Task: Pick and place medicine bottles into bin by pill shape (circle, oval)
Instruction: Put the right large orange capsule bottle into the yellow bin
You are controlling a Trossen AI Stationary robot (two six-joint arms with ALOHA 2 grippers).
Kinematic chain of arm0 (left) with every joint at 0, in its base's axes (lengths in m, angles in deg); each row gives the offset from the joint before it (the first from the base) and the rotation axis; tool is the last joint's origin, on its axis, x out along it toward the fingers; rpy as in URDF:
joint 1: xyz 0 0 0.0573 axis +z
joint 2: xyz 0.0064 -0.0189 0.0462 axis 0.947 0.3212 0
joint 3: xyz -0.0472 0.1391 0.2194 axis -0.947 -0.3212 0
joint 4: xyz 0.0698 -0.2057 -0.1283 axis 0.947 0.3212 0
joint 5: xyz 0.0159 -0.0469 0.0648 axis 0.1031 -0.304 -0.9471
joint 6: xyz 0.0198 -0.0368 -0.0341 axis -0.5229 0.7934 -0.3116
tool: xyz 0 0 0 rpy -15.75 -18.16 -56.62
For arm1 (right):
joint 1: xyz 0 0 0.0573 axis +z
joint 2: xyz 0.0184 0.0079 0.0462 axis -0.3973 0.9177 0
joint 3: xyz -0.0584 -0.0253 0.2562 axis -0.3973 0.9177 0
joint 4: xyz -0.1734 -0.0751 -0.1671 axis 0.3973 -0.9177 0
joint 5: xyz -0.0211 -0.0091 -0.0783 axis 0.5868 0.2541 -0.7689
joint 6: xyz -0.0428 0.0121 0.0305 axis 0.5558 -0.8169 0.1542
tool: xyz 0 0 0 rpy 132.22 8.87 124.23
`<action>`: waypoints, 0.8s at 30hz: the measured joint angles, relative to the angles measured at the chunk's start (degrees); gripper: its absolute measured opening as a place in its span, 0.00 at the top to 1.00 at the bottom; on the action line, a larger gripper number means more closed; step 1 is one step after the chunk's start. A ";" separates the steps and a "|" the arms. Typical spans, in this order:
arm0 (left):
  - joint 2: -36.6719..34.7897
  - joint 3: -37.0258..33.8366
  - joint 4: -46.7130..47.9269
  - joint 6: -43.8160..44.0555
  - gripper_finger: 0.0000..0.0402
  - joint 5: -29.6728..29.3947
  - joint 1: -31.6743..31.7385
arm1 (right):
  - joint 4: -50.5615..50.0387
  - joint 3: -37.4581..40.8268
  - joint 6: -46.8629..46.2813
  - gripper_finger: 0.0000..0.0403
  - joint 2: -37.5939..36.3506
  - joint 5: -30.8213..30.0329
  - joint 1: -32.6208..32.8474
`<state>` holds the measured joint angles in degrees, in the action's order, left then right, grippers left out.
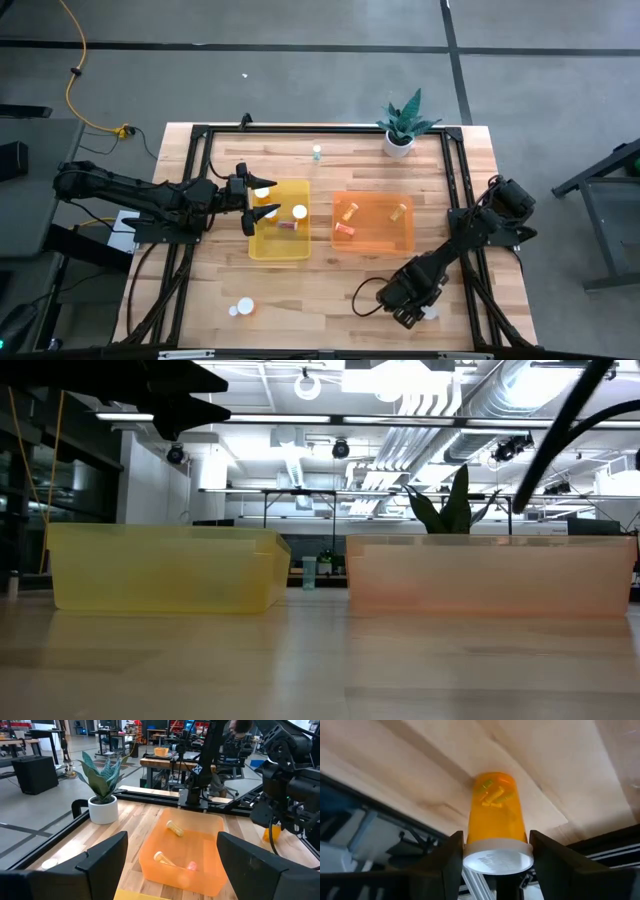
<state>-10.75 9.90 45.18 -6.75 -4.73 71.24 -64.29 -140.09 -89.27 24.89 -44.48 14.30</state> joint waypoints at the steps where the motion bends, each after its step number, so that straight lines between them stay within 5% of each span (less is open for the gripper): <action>1: 0.00 0.00 0.02 -0.02 0.27 0.00 0.00 | 0.00 0.00 0.82 0.56 0.00 0.61 0.00; 9: -0.02 0.00 0.00 -0.02 0.27 0.00 0.00 | 2.03 -3.09 11.85 0.53 -0.02 -0.97 -2.99; 24: -0.02 0.00 -0.01 -0.25 0.27 -0.01 0.02 | 15.21 -22.62 58.32 0.53 -0.08 -38.62 -21.22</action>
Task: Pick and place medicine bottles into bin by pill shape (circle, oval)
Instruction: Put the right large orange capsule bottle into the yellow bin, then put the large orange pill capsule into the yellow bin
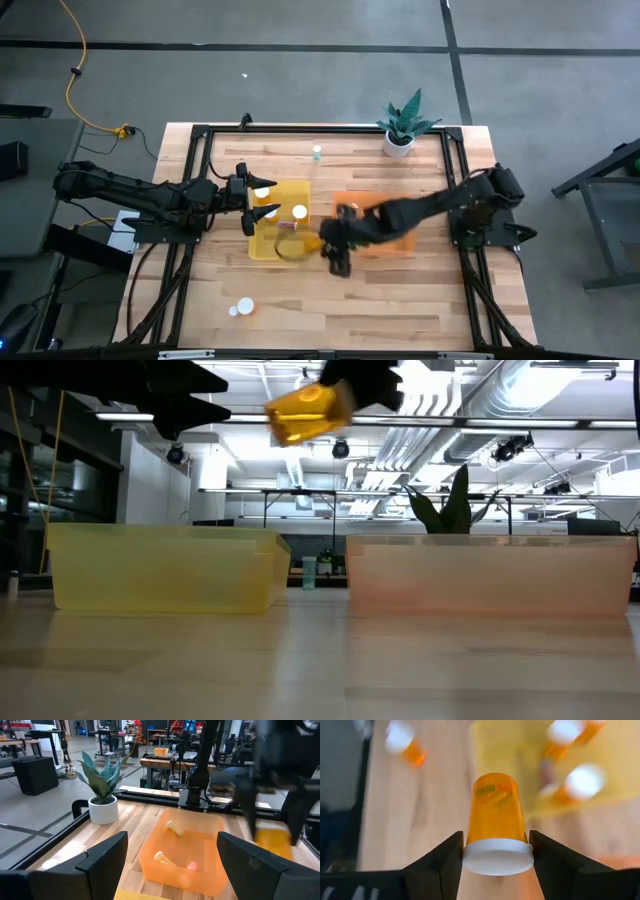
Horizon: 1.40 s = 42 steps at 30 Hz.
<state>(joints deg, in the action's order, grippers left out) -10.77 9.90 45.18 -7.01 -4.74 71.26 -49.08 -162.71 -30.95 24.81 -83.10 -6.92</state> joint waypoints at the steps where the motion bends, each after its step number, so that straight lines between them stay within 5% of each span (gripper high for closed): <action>1: 0.00 0.00 0.00 -0.38 0.27 -0.01 -0.01 | 0.89 -0.87 1.06 0.53 0.35 -1.06 -1.25; 17: 0.00 -0.02 -0.02 -1.27 0.27 -0.16 -0.01 | 3.75 -12.96 16.69 0.53 20.65 0.55 -7.43; 26: 0.00 -0.02 -0.02 -1.23 0.27 -0.16 -0.02 | 4.23 -13.08 17.66 0.51 21.93 0.85 -7.49; 35: 0.00 -0.02 -0.01 -1.12 0.27 -0.16 0.00 | 4.44 -13.05 18.30 0.32 21.93 -0.02 -7.46; 42: 0.00 -0.02 0.01 -1.12 0.27 -0.16 -0.03 | -1.45 -12.97 20.78 0.29 20.54 -0.31 -7.34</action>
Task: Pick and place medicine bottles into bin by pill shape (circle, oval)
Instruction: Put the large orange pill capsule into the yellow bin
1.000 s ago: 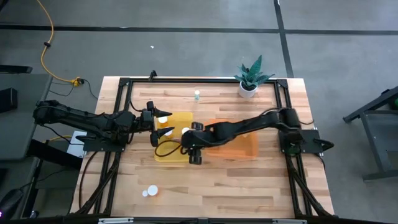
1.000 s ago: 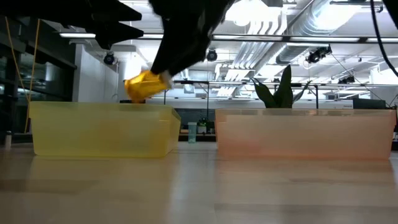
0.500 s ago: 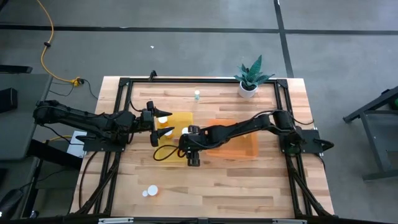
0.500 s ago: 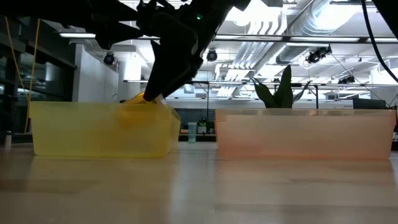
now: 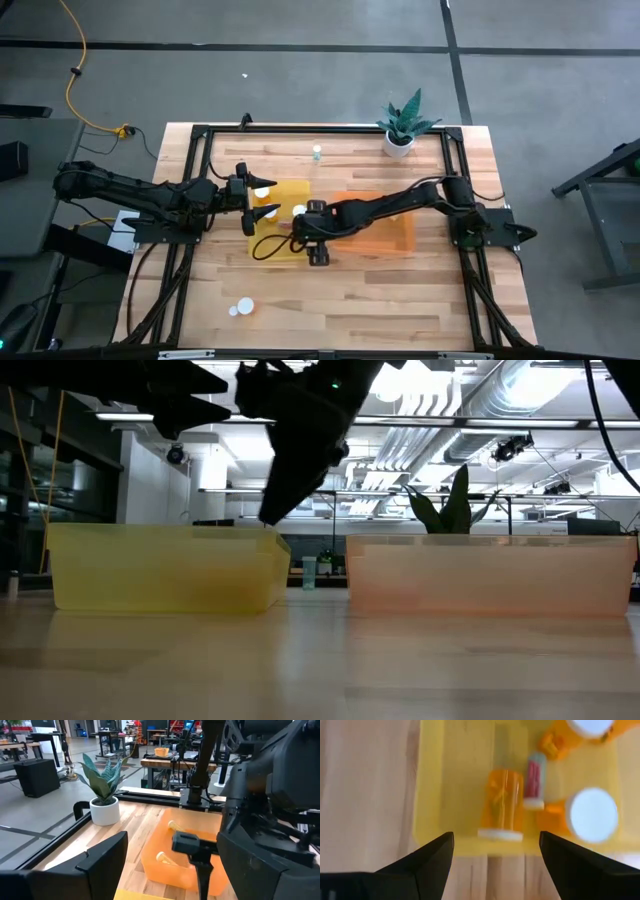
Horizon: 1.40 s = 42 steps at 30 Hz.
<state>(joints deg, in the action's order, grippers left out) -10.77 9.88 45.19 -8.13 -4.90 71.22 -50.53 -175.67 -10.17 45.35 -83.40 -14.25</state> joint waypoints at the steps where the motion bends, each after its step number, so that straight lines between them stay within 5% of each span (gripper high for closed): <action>1: 0.00 0.00 0.05 0.02 0.27 0.04 -0.01 | -1.31 0.00 0.07 0.29 -0.18 -0.38 0.11; 5: 0.00 0.00 0.79 1.73 0.27 0.09 -0.01 | -2.96 3.63 0.22 0.29 -1.92 -4.05 0.82; 12: 0.00 -0.01 1.79 2.40 0.27 0.17 -0.06 | 9.32 25.24 -6.29 0.29 -17.29 -7.10 1.74; 19: 0.02 0.00 0.11 2.86 0.27 0.17 -0.06 | 50.20 51.22 -5.54 0.29 -38.36 -12.02 3.71; 23: 0.02 -0.02 -0.79 2.84 0.27 0.17 -0.06 | 77.14 61.44 1.73 0.29 -42.64 -12.20 2.24; 26: 0.02 0.00 -1.57 2.43 0.27 0.17 -0.06 | 87.78 63.91 6.22 0.29 -43.19 -12.04 -0.03; 42: 0.02 0.00 -1.76 1.97 0.27 0.17 -0.05 | 79.70 61.68 5.63 0.29 -43.12 -10.20 -5.11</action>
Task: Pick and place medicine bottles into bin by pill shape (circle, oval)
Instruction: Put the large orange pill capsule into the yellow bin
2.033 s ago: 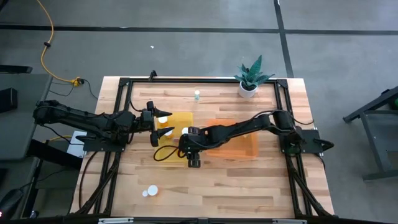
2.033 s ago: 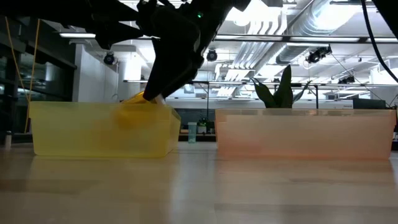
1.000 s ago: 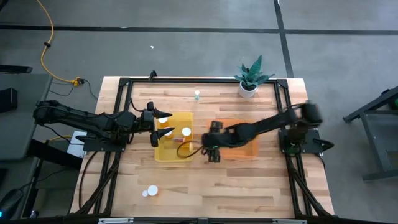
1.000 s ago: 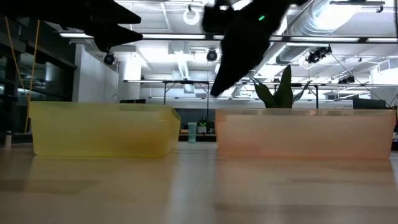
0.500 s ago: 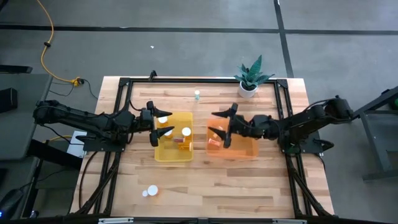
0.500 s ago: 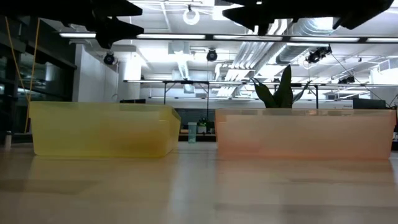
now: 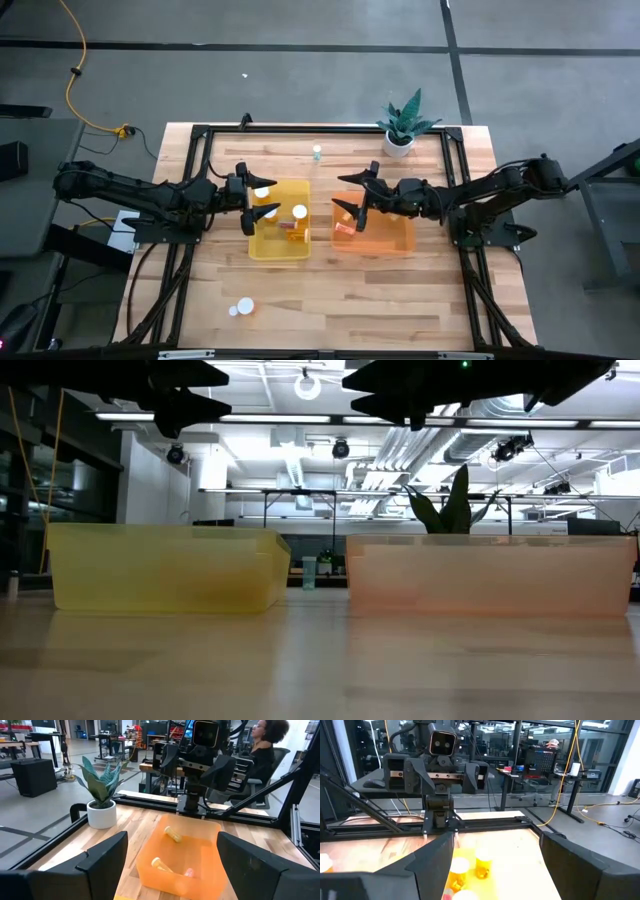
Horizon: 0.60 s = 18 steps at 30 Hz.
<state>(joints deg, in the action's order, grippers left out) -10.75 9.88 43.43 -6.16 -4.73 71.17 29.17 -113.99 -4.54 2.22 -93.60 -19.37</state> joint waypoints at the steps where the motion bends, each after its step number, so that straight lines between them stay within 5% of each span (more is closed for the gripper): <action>1: 0.00 0.00 0.00 0.00 0.27 0.01 0.04 | -0.02 0.00 0.00 0.29 0.00 0.00 0.08; 13: 0.00 0.07 0.11 6.28 0.27 0.27 -0.08 | -0.29 -0.04 0.02 0.29 0.00 -0.02 0.08; 18: 0.04 5.72 10.44 11.28 0.27 4.01 -3.50 | -1.35 -0.07 -0.87 0.29 0.02 -0.02 0.08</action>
<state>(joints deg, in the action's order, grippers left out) -10.71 15.60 53.87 5.12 -0.71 67.67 27.82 -114.06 -5.41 2.25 -93.63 -19.29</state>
